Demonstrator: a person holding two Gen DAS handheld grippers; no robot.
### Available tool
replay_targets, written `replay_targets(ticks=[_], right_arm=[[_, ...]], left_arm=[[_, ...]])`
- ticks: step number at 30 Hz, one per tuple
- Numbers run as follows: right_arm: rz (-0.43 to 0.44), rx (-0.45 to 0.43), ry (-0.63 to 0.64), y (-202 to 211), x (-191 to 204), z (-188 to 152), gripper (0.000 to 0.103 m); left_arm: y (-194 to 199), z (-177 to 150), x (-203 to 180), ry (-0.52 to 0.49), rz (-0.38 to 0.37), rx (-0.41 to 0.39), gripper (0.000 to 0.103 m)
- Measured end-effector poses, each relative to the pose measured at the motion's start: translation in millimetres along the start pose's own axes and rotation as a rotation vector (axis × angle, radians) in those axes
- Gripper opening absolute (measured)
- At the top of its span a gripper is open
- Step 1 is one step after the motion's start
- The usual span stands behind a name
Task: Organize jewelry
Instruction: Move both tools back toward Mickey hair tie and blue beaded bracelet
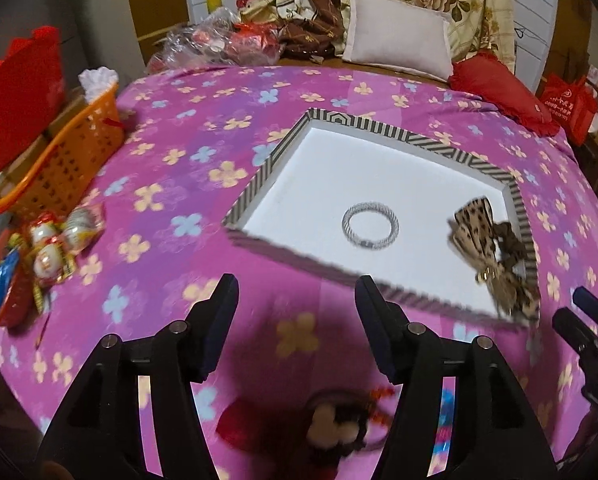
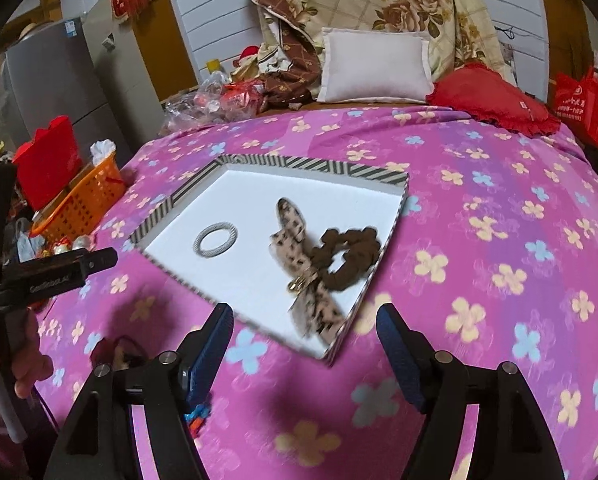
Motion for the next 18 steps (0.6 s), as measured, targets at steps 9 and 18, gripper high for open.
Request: replay_targets(ticks=[9, 18], right_arm=[[0.0, 0.002, 0.019, 22.3, 28.2, -28.4, 0.072], [0.015, 0.017, 0.038, 32.5, 50.1, -52.9, 0.073]], left_arm=[[36.1, -46.6, 12.5, 0.005, 0.035, -0.038, 0.061], [58.8, -76.1, 21.1, -0.002, 0.048, -0.066, 0.061]])
Point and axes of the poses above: each gripper's, at about its wrist camera, not at the fingertips, and y roughly against the way its jaws point, x to its left, z to its top, the point moved 7 cm from there along -y, roughly the way its jaws point, and after that the axes turned 7 degrees about z, right-handed, at the moved point
